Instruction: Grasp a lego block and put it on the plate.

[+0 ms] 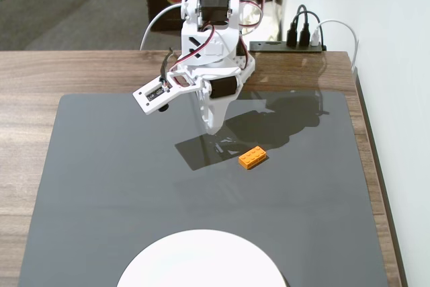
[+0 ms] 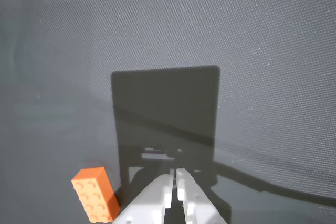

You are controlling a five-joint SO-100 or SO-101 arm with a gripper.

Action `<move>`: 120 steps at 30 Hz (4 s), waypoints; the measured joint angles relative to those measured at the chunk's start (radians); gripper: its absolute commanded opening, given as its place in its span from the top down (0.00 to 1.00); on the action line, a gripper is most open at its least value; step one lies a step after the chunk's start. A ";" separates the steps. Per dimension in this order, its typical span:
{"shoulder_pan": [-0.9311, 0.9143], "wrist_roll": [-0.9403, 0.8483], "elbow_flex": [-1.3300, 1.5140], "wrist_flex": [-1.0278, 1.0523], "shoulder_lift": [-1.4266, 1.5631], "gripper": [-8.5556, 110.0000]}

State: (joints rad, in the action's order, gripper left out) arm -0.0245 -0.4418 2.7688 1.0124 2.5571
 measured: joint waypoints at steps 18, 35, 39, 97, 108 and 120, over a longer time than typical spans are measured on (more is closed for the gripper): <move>0.104 -0.031 -0.023 -0.067 -0.146 0.92; 0.204 0.015 -0.140 -0.097 -0.273 0.92; 0.249 0.049 -0.209 -0.051 -0.288 0.92; 0.278 0.029 -0.566 0.310 -0.552 0.56; 0.230 -0.060 -0.571 0.293 -0.607 0.56; 0.212 -0.100 -0.575 0.216 -0.739 0.56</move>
State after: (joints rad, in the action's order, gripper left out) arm 0.1871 -0.5415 2.1936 1.2287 1.8178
